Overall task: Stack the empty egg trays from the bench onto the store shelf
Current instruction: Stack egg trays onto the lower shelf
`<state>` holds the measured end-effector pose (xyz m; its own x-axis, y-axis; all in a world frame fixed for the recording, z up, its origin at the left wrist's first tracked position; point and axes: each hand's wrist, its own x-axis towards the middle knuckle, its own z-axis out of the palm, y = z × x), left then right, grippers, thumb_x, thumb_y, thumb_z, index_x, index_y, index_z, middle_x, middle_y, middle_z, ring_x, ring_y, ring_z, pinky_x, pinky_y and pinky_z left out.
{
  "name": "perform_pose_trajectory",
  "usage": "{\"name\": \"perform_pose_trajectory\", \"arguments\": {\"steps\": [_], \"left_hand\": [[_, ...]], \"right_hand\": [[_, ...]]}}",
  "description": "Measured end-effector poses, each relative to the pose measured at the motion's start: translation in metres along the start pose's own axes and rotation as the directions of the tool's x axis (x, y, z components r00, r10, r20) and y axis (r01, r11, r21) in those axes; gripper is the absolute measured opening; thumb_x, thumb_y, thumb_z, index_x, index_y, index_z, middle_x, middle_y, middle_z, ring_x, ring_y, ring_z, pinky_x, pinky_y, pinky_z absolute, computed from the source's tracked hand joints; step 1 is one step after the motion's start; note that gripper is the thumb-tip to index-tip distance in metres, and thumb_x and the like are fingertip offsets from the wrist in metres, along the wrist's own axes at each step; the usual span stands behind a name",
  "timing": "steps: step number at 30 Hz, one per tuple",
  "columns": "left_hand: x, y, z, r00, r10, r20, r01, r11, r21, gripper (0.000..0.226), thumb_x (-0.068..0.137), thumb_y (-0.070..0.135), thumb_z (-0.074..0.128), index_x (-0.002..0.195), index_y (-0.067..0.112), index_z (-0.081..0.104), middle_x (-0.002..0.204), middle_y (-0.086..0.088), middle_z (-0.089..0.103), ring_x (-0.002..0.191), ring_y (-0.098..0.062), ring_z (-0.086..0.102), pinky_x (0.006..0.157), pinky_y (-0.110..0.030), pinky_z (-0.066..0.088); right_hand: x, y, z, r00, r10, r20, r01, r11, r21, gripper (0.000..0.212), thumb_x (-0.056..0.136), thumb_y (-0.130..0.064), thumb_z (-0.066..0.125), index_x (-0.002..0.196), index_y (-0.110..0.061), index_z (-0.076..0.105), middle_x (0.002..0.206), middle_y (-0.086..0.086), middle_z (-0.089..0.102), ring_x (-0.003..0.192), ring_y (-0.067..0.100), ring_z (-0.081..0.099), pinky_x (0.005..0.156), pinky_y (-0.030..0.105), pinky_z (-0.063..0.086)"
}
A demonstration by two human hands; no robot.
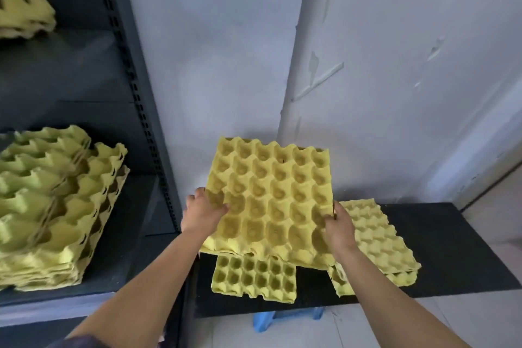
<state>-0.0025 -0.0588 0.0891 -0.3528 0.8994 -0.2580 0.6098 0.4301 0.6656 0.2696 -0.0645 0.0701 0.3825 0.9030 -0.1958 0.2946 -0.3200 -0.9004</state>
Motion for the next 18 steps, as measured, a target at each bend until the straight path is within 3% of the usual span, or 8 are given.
{"name": "perform_pose_trajectory", "arguments": {"steps": [4,7,9,10,12,15,18], "left_hand": [[-0.034,-0.003,-0.015,0.995,-0.027,-0.091,0.027,1.000,-0.011,0.075,0.079,0.044,0.067,0.138,0.013,0.030,0.133,-0.014,0.037,0.116,-0.036,0.047,0.093,-0.051,0.045],[-0.070,-0.008,-0.032,0.986,-0.026,-0.166,0.028,1.000,0.010,0.068,0.080,0.044,0.065,0.135,0.016,0.036,0.130,-0.013,0.039,0.113,-0.035,0.049,0.091,-0.050,0.045],[-0.094,-0.013,-0.044,0.978,0.001,-0.208,0.004,1.000,0.026,0.058,0.081,0.043,0.063,0.129,0.018,0.042,0.127,-0.012,0.040,0.106,-0.034,0.053,0.090,-0.049,0.047],[-0.108,-0.015,-0.052,0.975,0.019,-0.223,-0.013,1.000,0.029,0.053,0.082,0.042,0.062,0.125,0.019,0.046,0.126,-0.011,0.040,0.100,-0.033,0.056,0.088,-0.048,0.048],[-0.134,-0.022,-0.068,0.969,0.036,-0.242,-0.030,0.999,0.030,0.041,0.082,0.040,0.060,0.116,0.019,0.049,0.120,-0.008,0.040,0.082,-0.029,0.062,0.082,-0.044,0.051],[-0.167,-0.036,-0.090,0.961,0.028,-0.275,-0.020,0.999,0.031,0.034,0.084,0.035,0.056,0.114,0.022,0.048,0.112,-0.004,0.040,0.057,-0.020,0.061,0.069,-0.034,0.052],[-0.193,-0.055,-0.114,0.964,0.048,-0.262,-0.028,0.997,0.079,0.058,0.087,0.039,0.056,0.138,0.026,0.033,0.124,-0.007,0.037,0.074,-0.022,0.063,0.074,-0.035,0.051]], "right_hand": [[-0.025,-0.010,-0.008,0.991,-0.055,0.121,0.048,0.997,0.057,0.047,0.087,0.002,0.040,0.120,-0.029,0.056,0.114,-0.004,0.063,0.105,0.018,0.059,0.092,0.039,0.049],[-0.050,-0.011,-0.021,0.970,-0.069,0.232,0.043,0.993,0.114,0.047,0.089,0.003,0.043,0.109,-0.038,0.054,0.098,-0.015,0.063,0.086,0.003,0.061,0.062,0.020,0.051],[-0.065,-0.011,-0.031,0.952,-0.087,0.292,0.050,0.990,0.131,0.048,0.089,0.004,0.043,0.112,-0.037,0.052,0.096,-0.017,0.063,0.081,-0.002,0.062,0.054,0.013,0.049],[-0.073,-0.011,-0.034,0.943,-0.101,0.319,0.059,0.989,0.139,0.047,0.090,0.004,0.043,0.114,-0.035,0.053,0.098,-0.015,0.064,0.082,0.000,0.063,0.056,0.014,0.051],[-0.090,-0.013,-0.036,0.929,-0.131,0.346,0.085,0.986,0.145,0.044,0.089,0.003,0.044,0.121,-0.027,0.055,0.105,-0.006,0.066,0.091,0.012,0.066,0.072,0.029,0.057],[-0.116,-0.021,-0.031,0.933,-0.173,0.317,0.128,0.979,0.155,0.043,0.088,0.004,0.044,0.122,-0.018,0.057,0.111,0.004,0.065,0.098,0.023,0.063,0.088,0.045,0.053],[-0.141,-0.031,-0.019,0.925,-0.188,0.331,0.124,0.970,0.207,0.041,0.088,0.007,0.043,0.119,-0.012,0.059,0.104,0.006,0.066,0.092,0.023,0.064,0.083,0.042,0.054]]}}
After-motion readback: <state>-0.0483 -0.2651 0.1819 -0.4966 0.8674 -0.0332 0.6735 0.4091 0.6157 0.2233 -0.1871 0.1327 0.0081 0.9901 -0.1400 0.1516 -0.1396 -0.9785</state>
